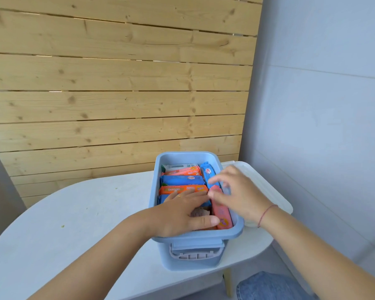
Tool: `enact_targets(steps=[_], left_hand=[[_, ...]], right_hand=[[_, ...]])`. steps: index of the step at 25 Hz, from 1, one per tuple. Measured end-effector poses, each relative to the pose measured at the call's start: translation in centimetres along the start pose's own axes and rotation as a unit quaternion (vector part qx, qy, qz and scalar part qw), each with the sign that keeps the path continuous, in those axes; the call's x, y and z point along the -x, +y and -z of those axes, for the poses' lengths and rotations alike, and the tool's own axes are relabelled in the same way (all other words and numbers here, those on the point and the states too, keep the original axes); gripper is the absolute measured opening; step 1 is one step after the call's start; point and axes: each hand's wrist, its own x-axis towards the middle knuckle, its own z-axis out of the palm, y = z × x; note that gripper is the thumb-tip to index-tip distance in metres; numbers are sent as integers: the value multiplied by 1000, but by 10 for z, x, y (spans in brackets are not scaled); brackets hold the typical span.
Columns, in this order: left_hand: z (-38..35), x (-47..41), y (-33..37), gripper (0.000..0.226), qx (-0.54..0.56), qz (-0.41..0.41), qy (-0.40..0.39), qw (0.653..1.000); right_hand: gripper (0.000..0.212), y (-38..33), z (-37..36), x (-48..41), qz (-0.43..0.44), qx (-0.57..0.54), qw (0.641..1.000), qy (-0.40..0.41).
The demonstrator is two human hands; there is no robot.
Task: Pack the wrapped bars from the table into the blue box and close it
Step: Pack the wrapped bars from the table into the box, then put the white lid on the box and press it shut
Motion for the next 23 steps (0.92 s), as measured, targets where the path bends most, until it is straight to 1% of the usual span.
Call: enact_targets(steps=[1, 2, 3, 4, 5, 6, 7, 8, 9, 10, 11, 12, 13, 14, 15, 17, 18, 19, 20, 21, 22, 23], left_hand=[[1, 4, 0, 74, 13, 1, -2, 1000], [-2, 9, 1, 82, 12, 6, -15, 1000], [-6, 12, 2, 87, -6, 9, -24, 1000], [-11, 13, 2, 88, -33, 7, -19, 999], [-15, 13, 4, 85, -55, 4, -4, 998], [-18, 11, 6, 82, -67, 5, 10, 998], [-20, 10, 8, 79, -73, 7, 19, 997], [-22, 8, 9, 79, -77, 10, 22, 997], [-24, 7, 11, 79, -83, 13, 22, 996], [-25, 7, 11, 81, -91, 17, 23, 995], [-26, 6, 11, 83, -101, 21, 24, 994], [-27, 5, 12, 83, -111, 26, 24, 993], [-29, 3, 13, 82, -117, 31, 26, 992], [-31, 0, 15, 80, -118, 35, 34, 992], [-32, -3, 16, 79, -123, 39, 47, 991], [-36, -9, 20, 79, -153, 46, 85, 983], [-37, -12, 22, 80, -168, 45, 107, 979], [-40, -13, 23, 81, -173, 42, 128, 976], [-44, -11, 24, 81, -166, 40, 158, 973], [-44, -8, 23, 78, -135, 41, 196, 970], [-42, -6, 19, 74, -82, 43, 250, 964], [-38, -6, 14, 67, -32, 55, 311, 948]], right_hand=[[15, 16, 3, -6, -23, -82, 994, 66], [17, 38, 5, -13, -76, -127, 980, 132], [23, 64, 7, -19, -159, -132, 963, 173], [35, 91, 6, -23, -254, -97, 946, 175], [48, 116, 4, -23, -344, -42, 927, 141], [61, 138, 1, -20, -414, 8, 904, 104], [72, 156, -2, -18, -462, 28, 882, 90], [81, 172, -5, -16, -497, 17, 862, 98], [86, 186, -10, -13, -527, -19, 841, 122], [89, 200, -15, -12, -554, -71, 816, 149], [86, 210, -18, -9, -574, -135, 791, 162], [78, 217, -21, -6, -584, -199, 772, 154], [68, 223, -26, -2, -583, -253, 760, 139], [57, 229, -31, 1, -573, -292, 752, 142], [49, 228, -33, 4, -572, -308, 743, 161], [40, 218, -29, 4, -572, -311, 721, 236], [38, 208, -24, 2, -545, -328, 715, 291], [36, 193, -19, 0, -505, -341, 716, 339], [32, 176, -13, -4, -459, -336, 729, 382], [25, 154, -6, -5, -412, -309, 756, 404], [22, 131, 1, -7, -361, -270, 794, 408], [19, 105, 9, -9, -305, -221, 831, 409]])
